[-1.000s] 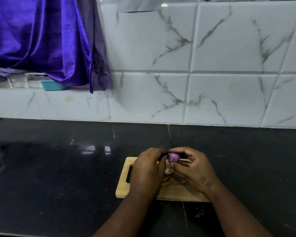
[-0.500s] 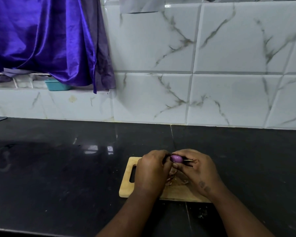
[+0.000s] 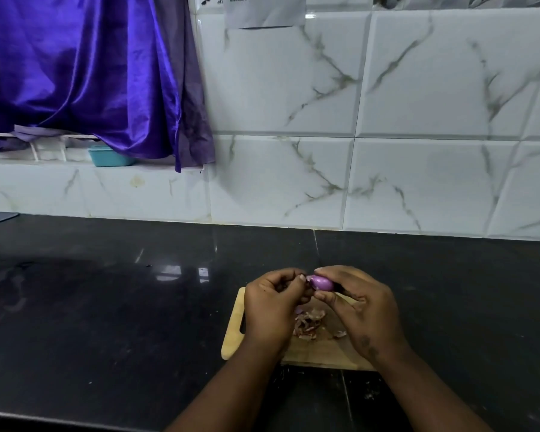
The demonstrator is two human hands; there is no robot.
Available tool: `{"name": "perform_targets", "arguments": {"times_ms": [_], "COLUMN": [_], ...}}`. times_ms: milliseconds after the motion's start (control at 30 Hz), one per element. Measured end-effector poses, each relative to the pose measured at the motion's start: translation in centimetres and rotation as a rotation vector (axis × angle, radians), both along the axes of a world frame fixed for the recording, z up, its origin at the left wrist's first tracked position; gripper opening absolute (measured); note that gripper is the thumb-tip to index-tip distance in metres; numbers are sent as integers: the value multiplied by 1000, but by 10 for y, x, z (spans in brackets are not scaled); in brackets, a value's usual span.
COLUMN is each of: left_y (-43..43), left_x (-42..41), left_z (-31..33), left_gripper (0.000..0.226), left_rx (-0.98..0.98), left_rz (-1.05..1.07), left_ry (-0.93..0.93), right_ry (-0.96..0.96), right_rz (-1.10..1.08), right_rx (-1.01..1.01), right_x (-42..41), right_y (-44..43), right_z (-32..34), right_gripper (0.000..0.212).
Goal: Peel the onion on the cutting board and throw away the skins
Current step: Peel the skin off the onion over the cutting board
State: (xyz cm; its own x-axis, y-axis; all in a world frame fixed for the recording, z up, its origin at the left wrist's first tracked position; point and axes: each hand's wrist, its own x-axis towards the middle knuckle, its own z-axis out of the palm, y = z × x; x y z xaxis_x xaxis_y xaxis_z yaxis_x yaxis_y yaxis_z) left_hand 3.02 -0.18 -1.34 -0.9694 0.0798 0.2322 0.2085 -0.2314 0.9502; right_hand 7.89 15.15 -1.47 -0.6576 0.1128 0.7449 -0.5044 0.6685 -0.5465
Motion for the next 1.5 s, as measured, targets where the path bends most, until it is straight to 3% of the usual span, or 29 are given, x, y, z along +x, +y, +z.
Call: {"name": "perform_targets", "arguments": {"times_ms": [67,133,367,600,767,933,1000,1100,1233,1500], "left_y": [1,2,3,-4,-4,-4,-4,-3,-2,-2], "left_x": [2,1,3,-2,-2,-2,-2,-1,2,-6], "left_z": [4,4,-2,-7,-9,-9,-9,-8,-6,-8], "left_gripper": [12,11,16,14,14,17,10,7,16,9], "left_rx": [199,246,-40,-282,-425,-580,-609,-566,-523,-203], "left_rz": [-133,-184,-61,54,62,113,114,70,16,-59], "left_ry": [-132,-133,116,157,152,231,262,313,359,148], "right_ry": [-24,-41,-71,-183,-273,-329,-338,-360,-375,-419], "right_rz": [35,72,-30,81,228,246,233,267,358,411], "right_rx": [-140,-270,-266,-478,-858,-892,-865,-914,-991,-850], "right_x": [-3,-5,-13,-9,-9,-6,-7,-9,-8,-7], "right_y": [-1,-1,8,13,6,8,11,11,10,10], "right_z": [-1,-2,-7,-4,3,4,2,2,2,1], "right_gripper": [31,36,33,33,23,18,29,46,46,40]}}
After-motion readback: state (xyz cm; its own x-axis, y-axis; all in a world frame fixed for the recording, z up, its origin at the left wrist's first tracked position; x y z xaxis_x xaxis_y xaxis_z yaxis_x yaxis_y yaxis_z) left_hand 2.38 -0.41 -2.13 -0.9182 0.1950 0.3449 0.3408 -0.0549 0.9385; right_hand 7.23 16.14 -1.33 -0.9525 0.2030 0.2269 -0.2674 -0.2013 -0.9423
